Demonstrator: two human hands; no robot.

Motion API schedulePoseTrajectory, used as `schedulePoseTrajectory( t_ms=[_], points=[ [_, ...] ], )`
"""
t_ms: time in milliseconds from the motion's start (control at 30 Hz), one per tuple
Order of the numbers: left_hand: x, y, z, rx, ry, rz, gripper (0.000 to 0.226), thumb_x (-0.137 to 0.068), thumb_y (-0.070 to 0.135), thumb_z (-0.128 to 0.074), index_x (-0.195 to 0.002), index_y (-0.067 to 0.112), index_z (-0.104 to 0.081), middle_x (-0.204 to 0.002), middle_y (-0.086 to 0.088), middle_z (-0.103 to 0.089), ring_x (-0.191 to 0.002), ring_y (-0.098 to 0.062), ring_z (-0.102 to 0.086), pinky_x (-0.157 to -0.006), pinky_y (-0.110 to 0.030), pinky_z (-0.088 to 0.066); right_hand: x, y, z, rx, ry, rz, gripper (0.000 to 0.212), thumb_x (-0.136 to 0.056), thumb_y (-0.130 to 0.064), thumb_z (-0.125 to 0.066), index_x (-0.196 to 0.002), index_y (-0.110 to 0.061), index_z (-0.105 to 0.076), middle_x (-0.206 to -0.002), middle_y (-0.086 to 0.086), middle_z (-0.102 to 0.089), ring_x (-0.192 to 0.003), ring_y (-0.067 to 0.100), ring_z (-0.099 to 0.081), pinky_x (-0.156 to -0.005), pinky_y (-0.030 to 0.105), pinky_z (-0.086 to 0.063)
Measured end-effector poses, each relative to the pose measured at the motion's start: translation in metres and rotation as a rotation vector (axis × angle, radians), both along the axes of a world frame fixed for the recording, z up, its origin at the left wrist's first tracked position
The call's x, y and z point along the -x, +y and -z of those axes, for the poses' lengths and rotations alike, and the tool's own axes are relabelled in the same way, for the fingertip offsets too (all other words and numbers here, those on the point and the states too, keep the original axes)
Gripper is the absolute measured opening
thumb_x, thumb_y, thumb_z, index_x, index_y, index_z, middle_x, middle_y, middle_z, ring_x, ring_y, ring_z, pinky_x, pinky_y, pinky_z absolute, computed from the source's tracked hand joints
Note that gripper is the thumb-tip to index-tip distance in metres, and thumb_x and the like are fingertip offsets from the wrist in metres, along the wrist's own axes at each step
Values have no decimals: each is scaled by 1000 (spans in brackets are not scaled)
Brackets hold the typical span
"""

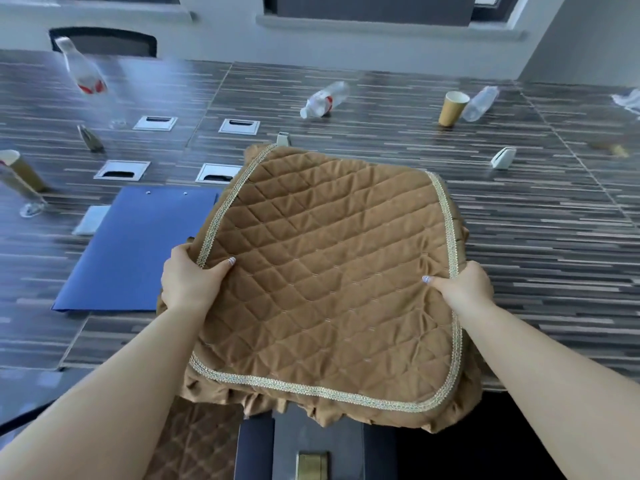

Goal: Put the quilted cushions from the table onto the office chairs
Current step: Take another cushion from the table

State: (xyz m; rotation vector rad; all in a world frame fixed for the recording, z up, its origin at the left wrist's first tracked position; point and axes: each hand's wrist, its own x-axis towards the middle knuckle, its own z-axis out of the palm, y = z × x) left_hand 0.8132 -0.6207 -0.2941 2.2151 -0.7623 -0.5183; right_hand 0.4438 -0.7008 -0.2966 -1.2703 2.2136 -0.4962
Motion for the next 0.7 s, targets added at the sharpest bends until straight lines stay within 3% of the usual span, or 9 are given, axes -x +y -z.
schedulePoseTrajectory(
  t_ms=[233,400,700],
  points=[
    [64,43,-39,86,-27,-5,69,-67,39,-82,-120,9,-49,-120,-12,-58,-115,-34,-55,-94,-49,-46,60,47,-49,99,-43,-12,49,-74,-30,-79,-97,-7,-42,-110,19,-60,-100,38,-58,-74,37,-43],
    [131,67,-71,134,-89,23,75,-66,42,-82,-123,8,-49,-121,-13,-57,-118,-35,-52,-96,-50,-45,129,82,-77,171,-120,24,46,-75,-25,-79,-99,-7,-45,-108,19,-61,-86,31,-53,-71,34,-41],
    [299,161,-113,166,-113,29,77,-71,42,-79,-131,7,-46,-127,-19,-55,-123,-37,-48,-98,-46,-39,293,148,-147,265,-110,-89,45,-76,-21,-78,-100,-5,-43,-112,22,-59,-101,38,-57,-75,36,-39]
  ],
)
